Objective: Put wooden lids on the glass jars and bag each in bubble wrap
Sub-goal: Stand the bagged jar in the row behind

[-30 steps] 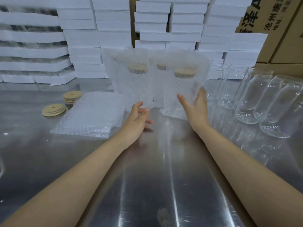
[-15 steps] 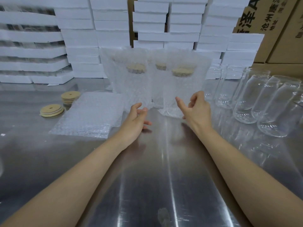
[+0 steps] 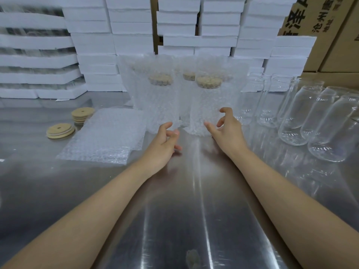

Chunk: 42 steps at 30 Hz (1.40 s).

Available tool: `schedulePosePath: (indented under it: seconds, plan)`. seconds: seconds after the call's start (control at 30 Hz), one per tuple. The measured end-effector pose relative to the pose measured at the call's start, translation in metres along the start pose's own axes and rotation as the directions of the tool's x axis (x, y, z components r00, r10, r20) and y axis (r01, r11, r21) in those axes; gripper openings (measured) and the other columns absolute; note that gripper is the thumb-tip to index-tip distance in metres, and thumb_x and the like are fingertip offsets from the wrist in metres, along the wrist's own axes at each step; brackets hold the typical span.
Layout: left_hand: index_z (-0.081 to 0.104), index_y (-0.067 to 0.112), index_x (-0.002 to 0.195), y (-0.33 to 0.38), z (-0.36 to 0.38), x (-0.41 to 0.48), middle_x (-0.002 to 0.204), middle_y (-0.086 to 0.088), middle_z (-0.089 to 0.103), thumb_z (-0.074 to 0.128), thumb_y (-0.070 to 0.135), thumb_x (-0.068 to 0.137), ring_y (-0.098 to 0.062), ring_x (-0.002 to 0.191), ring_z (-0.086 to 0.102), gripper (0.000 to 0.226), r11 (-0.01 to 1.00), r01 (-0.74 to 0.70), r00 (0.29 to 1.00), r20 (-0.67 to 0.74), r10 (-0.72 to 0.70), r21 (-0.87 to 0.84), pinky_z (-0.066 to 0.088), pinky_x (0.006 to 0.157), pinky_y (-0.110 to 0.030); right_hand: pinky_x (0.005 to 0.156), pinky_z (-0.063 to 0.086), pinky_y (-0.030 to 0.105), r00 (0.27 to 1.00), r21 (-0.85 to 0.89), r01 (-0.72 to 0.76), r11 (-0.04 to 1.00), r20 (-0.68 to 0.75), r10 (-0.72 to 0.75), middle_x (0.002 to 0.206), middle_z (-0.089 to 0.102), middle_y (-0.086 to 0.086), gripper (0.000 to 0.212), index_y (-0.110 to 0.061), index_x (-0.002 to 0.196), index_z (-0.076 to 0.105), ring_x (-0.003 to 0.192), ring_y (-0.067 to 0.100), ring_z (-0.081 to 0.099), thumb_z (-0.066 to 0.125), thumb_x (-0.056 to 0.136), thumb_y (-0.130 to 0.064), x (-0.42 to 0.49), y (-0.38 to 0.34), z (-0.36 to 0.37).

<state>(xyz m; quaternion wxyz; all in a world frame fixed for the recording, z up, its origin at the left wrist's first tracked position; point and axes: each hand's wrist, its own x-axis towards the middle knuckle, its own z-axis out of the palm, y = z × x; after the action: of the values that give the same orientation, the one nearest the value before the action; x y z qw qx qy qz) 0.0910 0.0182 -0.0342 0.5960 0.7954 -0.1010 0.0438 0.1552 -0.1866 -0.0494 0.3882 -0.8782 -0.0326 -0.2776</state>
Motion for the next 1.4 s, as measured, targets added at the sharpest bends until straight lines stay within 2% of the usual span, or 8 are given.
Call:
schedulePosePath:
  seconds: [0.3,0.5,0.6,0.87,1.0,1.13,1.27,1.4]
  plan:
    - [0.043,0.016,0.136,0.003,-0.017,-0.002,0.106,0.005,0.058,0.045,0.009,0.098,-0.009,0.095,0.057,0.038,0.930,-0.294,0.944,-0.083,0.318,0.223,0.040,0.074,-0.006,0.051,0.029,0.012,0.893,0.017,0.368,0.930,-0.284,-0.348,0.054,0.037,-0.014,0.013,-0.022,0.086,0.042,0.051,0.001,0.046,0.051,0.089,-0.030,-0.031,-0.050,-0.013]
    - [0.054,0.014,0.125,-0.005,-0.033,0.000,0.096,0.006,0.064,0.046,0.004,0.095,0.005,0.086,0.055,0.032,0.886,-0.333,0.920,-0.092,0.380,0.324,0.036,0.072,-0.003,0.059,0.039,0.034,0.837,-0.084,0.416,0.906,0.425,-0.345,0.053,0.044,-0.008,0.025,-0.017,0.068,0.049,0.057,0.016,0.044,0.062,0.088,-0.023,-0.047,-0.064,0.007]
    - [0.057,0.018,0.122,-0.008,-0.028,-0.001,0.094,0.011,0.063,0.046,0.009,0.097,0.005,0.089,0.055,0.030,0.860,-0.337,0.933,0.015,0.359,0.383,0.037,0.075,-0.004,0.060,0.039,0.035,0.821,-0.049,0.369,0.928,0.486,-0.301,0.051,0.044,-0.007,0.026,-0.013,0.065,0.051,0.053,0.011,0.041,0.063,0.086,-0.022,-0.044,-0.059,0.009]
    - [0.061,0.015,0.119,-0.015,-0.022,0.002,0.097,0.007,0.065,0.051,0.006,0.095,-0.004,0.089,0.058,0.028,0.791,-0.413,0.911,0.185,0.369,0.451,0.038,0.079,-0.006,0.055,0.032,0.033,0.972,-0.156,0.134,0.979,-0.171,-0.160,0.053,0.041,-0.005,0.028,-0.021,0.064,0.042,0.056,0.022,0.045,0.060,0.085,-0.022,-0.023,-0.040,-0.035]
    - [0.062,0.016,0.118,-0.018,-0.023,0.005,0.095,0.007,0.066,0.052,0.006,0.095,-0.007,0.090,0.060,0.027,0.780,-0.424,0.905,0.194,0.378,0.460,0.039,0.078,-0.008,0.065,0.040,0.036,0.636,-0.138,0.158,0.978,-0.743,-0.208,0.069,0.054,-0.002,0.006,-0.016,0.079,0.059,0.066,0.016,0.049,0.063,0.078,-0.012,-0.009,-0.036,-0.084]
    - [0.062,0.015,0.118,-0.020,-0.022,0.006,0.094,0.007,0.066,0.052,0.004,0.094,-0.010,0.091,0.061,0.028,0.779,-0.433,0.901,0.203,0.383,0.454,0.042,0.082,-0.018,0.094,0.040,0.042,0.294,-0.241,-0.072,0.968,-0.932,-0.210,0.107,0.064,0.012,0.037,-0.007,0.104,0.067,0.105,0.024,0.056,0.064,0.068,-0.008,-0.002,-0.019,-0.125]
    - [0.063,0.013,0.118,-0.022,-0.022,0.007,0.095,0.005,0.066,0.052,0.003,0.093,-0.012,0.093,0.062,0.028,0.767,-0.446,0.895,0.212,0.393,0.461,0.044,0.084,-0.024,0.107,0.034,0.054,0.182,-0.120,-0.298,0.947,-0.981,-0.067,0.128,0.056,0.018,0.057,-0.008,0.123,0.061,0.124,0.031,0.051,0.063,0.067,-0.017,-0.009,0.001,-0.155]
    - [0.063,0.017,0.116,-0.024,-0.022,0.009,0.094,0.007,0.066,0.053,0.003,0.093,-0.006,0.091,0.061,0.028,0.762,-0.455,0.890,0.215,0.401,0.461,0.041,0.080,-0.011,0.118,0.011,0.048,0.265,0.114,-0.533,0.838,-0.918,0.294,0.154,0.030,0.010,0.076,-0.018,0.145,0.037,0.145,0.027,0.025,0.060,0.077,-0.044,-0.010,0.018,-0.160]
